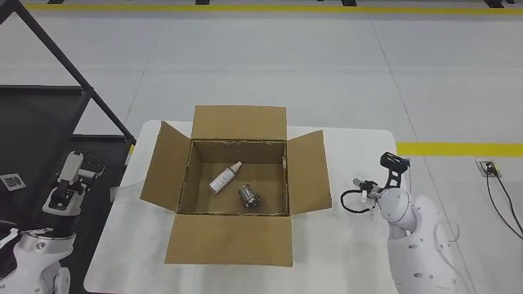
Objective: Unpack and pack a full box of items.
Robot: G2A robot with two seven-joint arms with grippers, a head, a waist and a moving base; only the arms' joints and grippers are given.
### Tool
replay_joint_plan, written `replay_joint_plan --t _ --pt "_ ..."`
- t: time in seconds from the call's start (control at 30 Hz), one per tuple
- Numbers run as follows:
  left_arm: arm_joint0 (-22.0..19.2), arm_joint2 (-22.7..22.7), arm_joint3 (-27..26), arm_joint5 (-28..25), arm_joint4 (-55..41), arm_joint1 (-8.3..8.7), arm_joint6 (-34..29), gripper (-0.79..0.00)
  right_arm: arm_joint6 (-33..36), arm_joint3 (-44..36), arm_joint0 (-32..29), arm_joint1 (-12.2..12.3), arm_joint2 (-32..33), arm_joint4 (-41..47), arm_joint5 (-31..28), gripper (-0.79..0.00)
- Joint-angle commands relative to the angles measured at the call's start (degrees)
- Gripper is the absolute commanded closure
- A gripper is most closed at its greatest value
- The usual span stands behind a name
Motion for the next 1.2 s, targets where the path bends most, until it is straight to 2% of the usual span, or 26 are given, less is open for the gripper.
replay_joint_plan --t 0.0,0.13,0.4,0.53,0.6,0.73,0.87,1.03,1.17 --pt "0.0 0.0 0.0 0.0 0.0 0.0 0.0 -0.785 -1.0 1.3 0.6 0.1 -0.1 0.2 0.4 -0.634" --pt "0.0 0.0 0.0 0.0 0.0 0.0 0.0 -0.785 -2.4 3.4 1.6 0.3 -0.1 0.8 0.7 -0.434" --pt "0.0 0.0 0.0 0.0 0.0 0.0 0.0 -0.785 -3.9 7.4 3.4 0.9 -0.1 1.5 1.1 -0.274" --pt "0.0 0.0 0.0 0.0 0.0 0.0 0.0 -0.785 -4.7 7.8 3.7 1.1 0.0 2.2 1.4 -0.114" --pt "0.0 0.0 0.0 0.0 0.0 0.0 0.0 -0.785 -5.3 6.9 3.4 1.2 0.0 2.9 1.4 0.0" --pt "0.0 0.0 0.0 0.0 0.0 0.0 0.0 -0.785 -5.9 1.7 1.7 1.2 -0.6 4.2 1.2 0.0" --pt "0.0 0.0 0.0 0.0 0.0 0.0 0.0 -0.785 -5.8 -8.4 -1.4 1.0 -2.9 4.7 1.7 0.0" --pt "0.0 0.0 0.0 0.0 0.0 0.0 0.0 -0.785 -6.6 -23.5 -5.6 0.6 -7.9 2.4 4.4 0.0" --pt "0.0 0.0 0.0 0.0 0.0 0.0 0.0 -0.785 -9.2 -33.4 -7.9 0.0 -14.9 -0.6 7.5 0.0"
